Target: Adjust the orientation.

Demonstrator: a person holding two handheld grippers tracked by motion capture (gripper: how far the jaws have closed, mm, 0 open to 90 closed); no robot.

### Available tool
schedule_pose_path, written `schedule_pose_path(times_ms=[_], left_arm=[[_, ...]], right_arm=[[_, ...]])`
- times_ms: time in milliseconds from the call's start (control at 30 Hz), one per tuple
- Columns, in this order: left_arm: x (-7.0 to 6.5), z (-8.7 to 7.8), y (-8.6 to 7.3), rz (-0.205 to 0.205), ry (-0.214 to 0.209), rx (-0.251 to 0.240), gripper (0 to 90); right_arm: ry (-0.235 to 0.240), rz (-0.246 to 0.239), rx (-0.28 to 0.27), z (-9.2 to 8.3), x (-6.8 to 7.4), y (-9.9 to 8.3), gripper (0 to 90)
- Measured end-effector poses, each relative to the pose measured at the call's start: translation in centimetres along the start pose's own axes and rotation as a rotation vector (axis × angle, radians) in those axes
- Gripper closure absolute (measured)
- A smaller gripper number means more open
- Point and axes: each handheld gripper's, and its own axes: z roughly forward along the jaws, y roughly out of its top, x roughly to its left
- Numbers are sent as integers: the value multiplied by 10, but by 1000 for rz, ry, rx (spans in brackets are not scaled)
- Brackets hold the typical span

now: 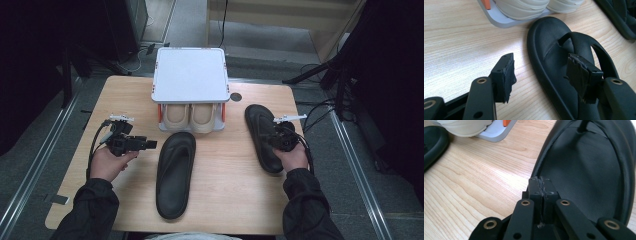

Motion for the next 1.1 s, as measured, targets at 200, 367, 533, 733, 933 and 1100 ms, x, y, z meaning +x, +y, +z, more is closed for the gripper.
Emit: schedule_pose_path(times_ms=[200, 367, 533, 733, 933, 1100], left_arm=[[0, 0, 0, -1, 2, 3, 399], [0, -2, -2, 0, 6, 0, 400], [1, -7, -8, -8, 16, -13, 400], [3, -14, -17, -20, 32, -19, 400], [6, -23, -28, -42, 54, -30, 399], [8, -28, -34, -60, 64, -41, 399]], right_arm=[[-19, 12, -25, -9, -7, 2, 865], [-50, 37, -66, -18, -17, 3, 828], [-91, 64, -104, -25, -33, 6, 768], [-108, 107, -111, -21, -49, 10, 716], [-111, 134, -79, -8, -60, 14, 661], [-107, 146, -45, 2, -62, 16, 660]])
